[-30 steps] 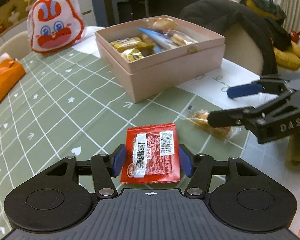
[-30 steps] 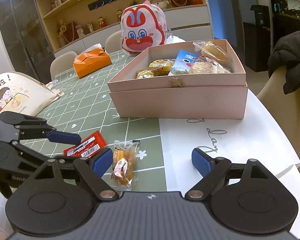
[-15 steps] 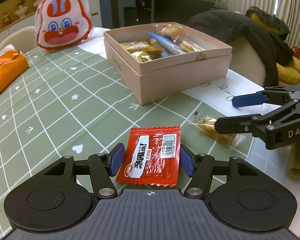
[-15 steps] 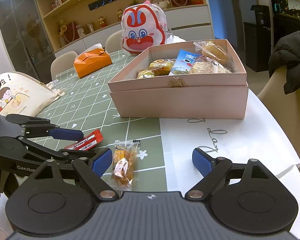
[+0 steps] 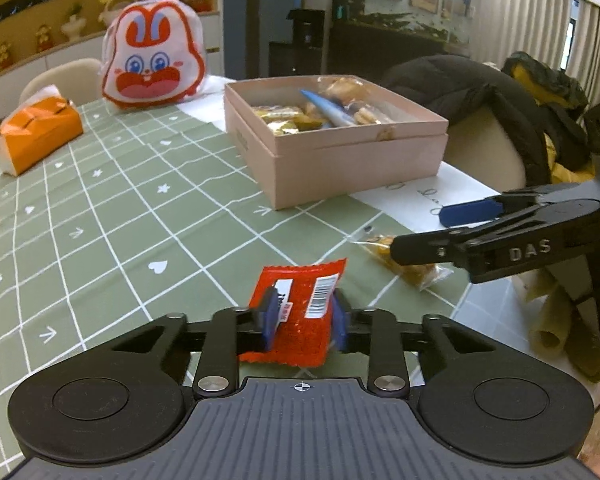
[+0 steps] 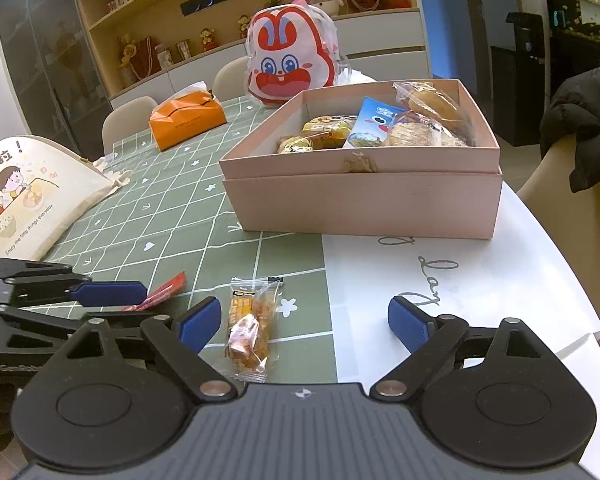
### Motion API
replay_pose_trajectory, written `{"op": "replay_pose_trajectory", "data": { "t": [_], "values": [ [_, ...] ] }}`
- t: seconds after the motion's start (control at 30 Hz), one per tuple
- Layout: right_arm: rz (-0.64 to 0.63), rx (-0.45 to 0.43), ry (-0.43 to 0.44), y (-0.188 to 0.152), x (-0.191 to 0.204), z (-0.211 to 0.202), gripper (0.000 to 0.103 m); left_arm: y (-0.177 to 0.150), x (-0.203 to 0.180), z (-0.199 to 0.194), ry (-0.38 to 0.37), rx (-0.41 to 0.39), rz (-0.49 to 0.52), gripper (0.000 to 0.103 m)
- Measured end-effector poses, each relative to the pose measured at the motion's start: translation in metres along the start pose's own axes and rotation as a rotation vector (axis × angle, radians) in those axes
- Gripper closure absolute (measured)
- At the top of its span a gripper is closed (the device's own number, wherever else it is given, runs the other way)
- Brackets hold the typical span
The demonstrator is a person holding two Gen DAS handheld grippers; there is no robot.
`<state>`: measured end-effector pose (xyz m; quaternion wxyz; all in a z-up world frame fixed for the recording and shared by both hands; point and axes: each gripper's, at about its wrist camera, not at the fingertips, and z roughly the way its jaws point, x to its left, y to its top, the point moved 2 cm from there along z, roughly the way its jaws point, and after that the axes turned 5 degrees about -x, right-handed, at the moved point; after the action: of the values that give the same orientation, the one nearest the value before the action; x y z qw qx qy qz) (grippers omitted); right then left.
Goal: Organize snacks
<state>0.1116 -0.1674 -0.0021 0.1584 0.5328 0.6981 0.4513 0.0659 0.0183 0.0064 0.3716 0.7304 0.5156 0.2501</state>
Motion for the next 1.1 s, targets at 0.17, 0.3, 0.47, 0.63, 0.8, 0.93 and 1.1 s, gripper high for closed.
{"op": "replay_pose_trajectory", "data": {
  "t": [0.17, 0.3, 0.47, 0.63, 0.8, 0.93, 1.1],
  "values": [
    [-0.021, 0.008, -0.007, 0.0, 0.002, 0.002, 0.01, -0.001, 0.003, -0.012, -0.002, -0.039, -0.028, 0.086],
    [-0.039, 0.015, -0.013, 0.0, 0.004, 0.003, 0.009, 0.005, 0.014, -0.036, -0.022, -0.114, -0.107, 0.091],
    [-0.046, 0.018, -0.012, 0.0, 0.004, 0.004, 0.008, 0.01, 0.021, -0.048, 0.027, -0.155, -0.098, 0.091],
    [-0.042, 0.017, -0.014, 0.0, 0.003, 0.004, 0.008, 0.008, 0.032, -0.046, -0.02, -0.137, -0.154, 0.091],
    [-0.042, 0.017, -0.016, 0.0, 0.003, 0.003, 0.008, 0.001, 0.041, -0.027, -0.056, 0.018, -0.248, 0.091],
    [-0.046, 0.018, -0.024, -0.002, 0.004, 0.0, 0.008, -0.002, 0.047, -0.027, -0.073, -0.027, -0.263, 0.09],
    [-0.155, 0.015, 0.002, -0.011, 0.025, -0.018, 0.008, 0.002, 0.07, -0.018, -0.073, -0.032, -0.36, 0.09]
  ]
}}
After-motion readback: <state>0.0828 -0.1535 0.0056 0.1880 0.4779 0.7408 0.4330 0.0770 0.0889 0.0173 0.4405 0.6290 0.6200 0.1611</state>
